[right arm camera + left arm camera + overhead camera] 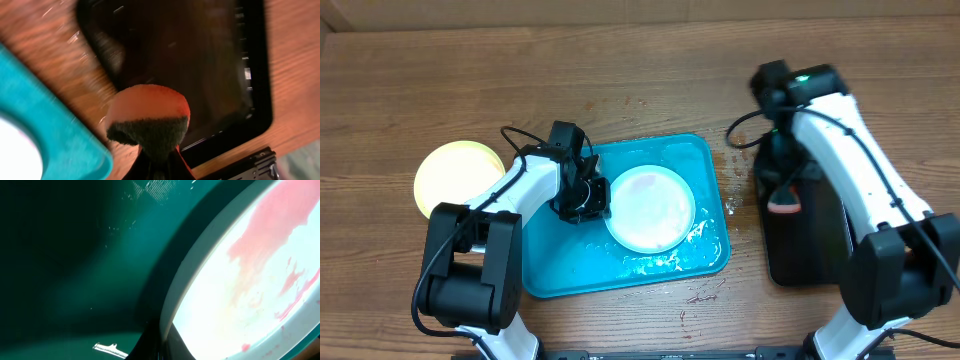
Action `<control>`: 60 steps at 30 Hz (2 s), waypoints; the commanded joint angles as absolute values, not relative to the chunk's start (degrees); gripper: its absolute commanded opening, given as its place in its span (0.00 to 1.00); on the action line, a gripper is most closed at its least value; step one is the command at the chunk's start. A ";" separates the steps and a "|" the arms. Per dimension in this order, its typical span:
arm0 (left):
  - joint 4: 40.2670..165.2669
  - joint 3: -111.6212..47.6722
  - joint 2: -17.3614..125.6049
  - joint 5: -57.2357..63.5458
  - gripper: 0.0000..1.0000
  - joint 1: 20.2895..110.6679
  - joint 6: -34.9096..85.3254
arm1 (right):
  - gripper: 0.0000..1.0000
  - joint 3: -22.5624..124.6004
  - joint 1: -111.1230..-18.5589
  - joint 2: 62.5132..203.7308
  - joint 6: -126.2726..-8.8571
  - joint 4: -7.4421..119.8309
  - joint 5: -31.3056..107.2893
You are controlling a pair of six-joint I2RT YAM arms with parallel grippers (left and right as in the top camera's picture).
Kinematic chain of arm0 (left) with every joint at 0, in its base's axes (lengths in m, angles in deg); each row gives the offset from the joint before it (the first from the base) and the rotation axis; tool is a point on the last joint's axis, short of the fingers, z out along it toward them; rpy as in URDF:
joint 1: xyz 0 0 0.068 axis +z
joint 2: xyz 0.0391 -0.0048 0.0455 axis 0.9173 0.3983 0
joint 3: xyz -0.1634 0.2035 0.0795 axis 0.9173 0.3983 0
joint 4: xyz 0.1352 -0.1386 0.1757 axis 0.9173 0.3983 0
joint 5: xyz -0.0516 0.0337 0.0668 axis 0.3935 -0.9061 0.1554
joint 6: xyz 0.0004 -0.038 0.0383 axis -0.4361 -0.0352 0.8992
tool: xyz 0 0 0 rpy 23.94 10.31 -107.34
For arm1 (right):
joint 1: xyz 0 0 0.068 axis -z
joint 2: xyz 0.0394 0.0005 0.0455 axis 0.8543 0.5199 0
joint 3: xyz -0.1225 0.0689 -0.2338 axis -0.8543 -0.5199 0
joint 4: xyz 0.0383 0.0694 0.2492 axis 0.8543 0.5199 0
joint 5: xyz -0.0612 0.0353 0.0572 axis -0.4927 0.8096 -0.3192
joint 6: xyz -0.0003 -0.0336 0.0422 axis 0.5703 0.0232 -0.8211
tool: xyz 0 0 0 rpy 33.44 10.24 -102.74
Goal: Clean dirty plates on tray and stack at the side
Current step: 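Return the sponge to the black tray with the right gripper, then lift the white plate off the tray with the left gripper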
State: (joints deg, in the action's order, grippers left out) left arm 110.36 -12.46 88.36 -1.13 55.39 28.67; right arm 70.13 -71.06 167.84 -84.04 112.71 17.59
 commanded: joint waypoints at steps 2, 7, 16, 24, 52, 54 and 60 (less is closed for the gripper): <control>109.97 -13.05 89.28 -3.47 0.04 55.68 29.33 | 0.04 66.00 -65.09 167.03 -85.84 110.19 16.32; 113.44 -16.94 89.28 -7.29 0.05 55.63 28.65 | 0.04 55.05 -59.80 167.03 -83.89 101.34 20.85; 118.08 -23.21 89.23 -8.43 0.05 55.61 28.65 | 0.04 40.45 -57.16 167.03 -83.67 87.70 27.31; 126.30 -32.17 89.17 -17.81 0.05 53.91 28.74 | 0.62 39.34 -57.16 167.03 -83.65 86.63 27.73; 146.78 -50.55 89.17 -73.56 0.05 32.57 21.22 | 1.00 39.34 -57.16 167.03 -83.63 86.50 28.19; 148.83 -50.53 89.17 -77.48 0.04 30.91 18.33 | 1.00 39.34 -57.16 167.03 -83.63 86.50 28.19; 155.04 -50.55 89.17 -88.95 0.04 25.56 10.88 | 1.00 39.34 -57.16 167.03 -83.63 86.48 28.19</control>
State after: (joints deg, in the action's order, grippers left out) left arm 153.57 -49.00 88.58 -78.24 28.00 17.46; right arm 39.71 -57.20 167.56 -83.43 86.98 28.28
